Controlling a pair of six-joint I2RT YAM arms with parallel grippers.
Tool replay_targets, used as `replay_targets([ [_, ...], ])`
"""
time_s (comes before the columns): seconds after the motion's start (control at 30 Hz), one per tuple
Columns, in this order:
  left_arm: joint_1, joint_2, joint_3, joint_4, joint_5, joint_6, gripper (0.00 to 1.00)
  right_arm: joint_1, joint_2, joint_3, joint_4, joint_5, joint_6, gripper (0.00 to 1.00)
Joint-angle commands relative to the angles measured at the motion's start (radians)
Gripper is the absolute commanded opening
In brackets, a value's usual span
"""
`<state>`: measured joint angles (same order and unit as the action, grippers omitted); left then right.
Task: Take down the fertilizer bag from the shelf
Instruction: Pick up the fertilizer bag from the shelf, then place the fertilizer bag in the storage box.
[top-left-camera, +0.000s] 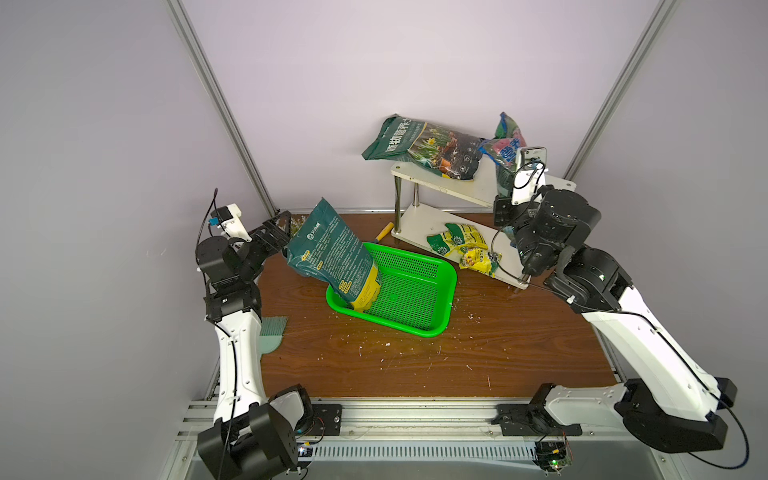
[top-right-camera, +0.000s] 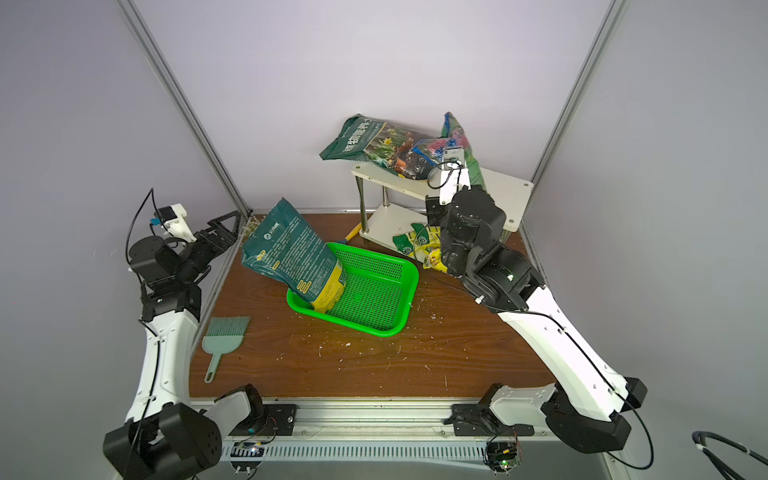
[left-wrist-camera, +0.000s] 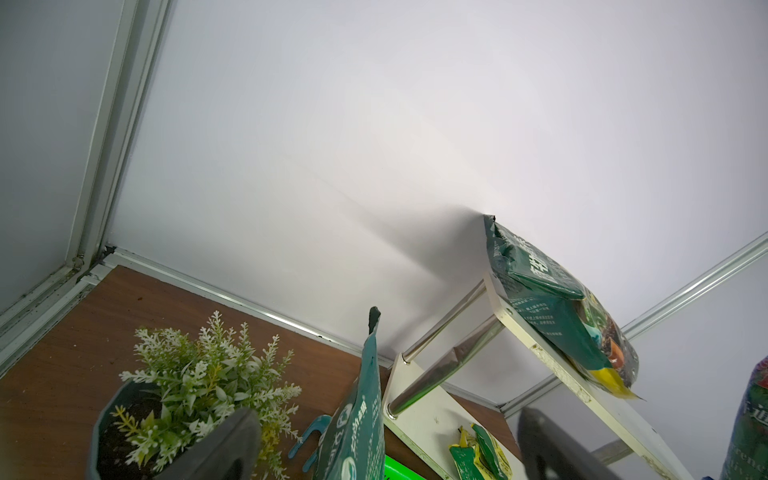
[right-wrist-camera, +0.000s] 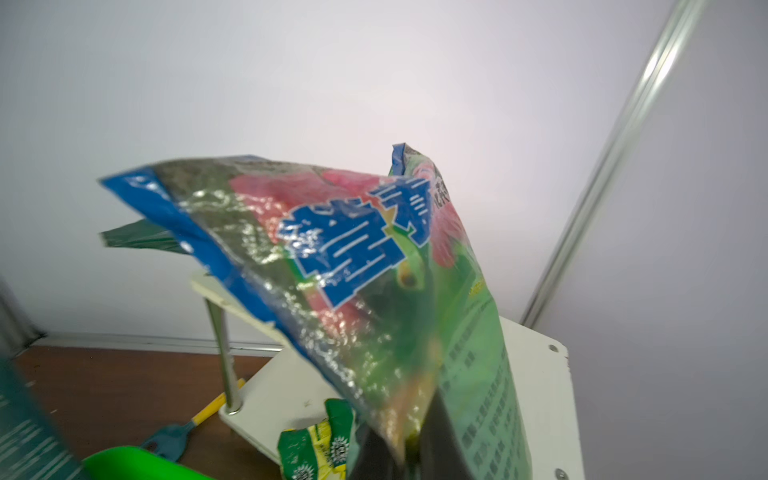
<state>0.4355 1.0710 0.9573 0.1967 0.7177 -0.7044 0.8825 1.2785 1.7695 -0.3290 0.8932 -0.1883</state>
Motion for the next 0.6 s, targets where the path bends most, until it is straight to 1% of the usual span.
replay_targets([
  [0.0, 0.017, 0.001, -0.004, 0.037, 0.025, -0.002, 1.00, 0.106, -0.028, 0.031, 0.192, 0.041, -0.048, 0.00],
  [0.13, 0.017, -0.001, -0.006, 0.039, 0.025, -0.003, 1.00, 0.211, -0.041, -0.067, 0.275, 0.068, -0.059, 0.00],
  [0.2, 0.017, -0.002, -0.007, 0.039, 0.025, -0.003, 1.00, 0.243, -0.049, -0.152, 0.333, 0.035, -0.024, 0.00],
  [0.3, 0.017, -0.005, -0.013, 0.041, 0.024, -0.003, 1.00, 0.251, -0.051, -0.259, 0.397, -0.031, 0.057, 0.00],
  [0.4, 0.017, -0.003, -0.011, 0.042, 0.025, -0.003, 1.00, 0.248, -0.035, -0.356, 0.506, -0.075, 0.099, 0.00],
  [0.57, 0.017, -0.008, -0.008, 0.042, 0.030, -0.001, 1.00, 0.247, 0.091, -0.370, 0.531, -0.119, 0.176, 0.00],
])
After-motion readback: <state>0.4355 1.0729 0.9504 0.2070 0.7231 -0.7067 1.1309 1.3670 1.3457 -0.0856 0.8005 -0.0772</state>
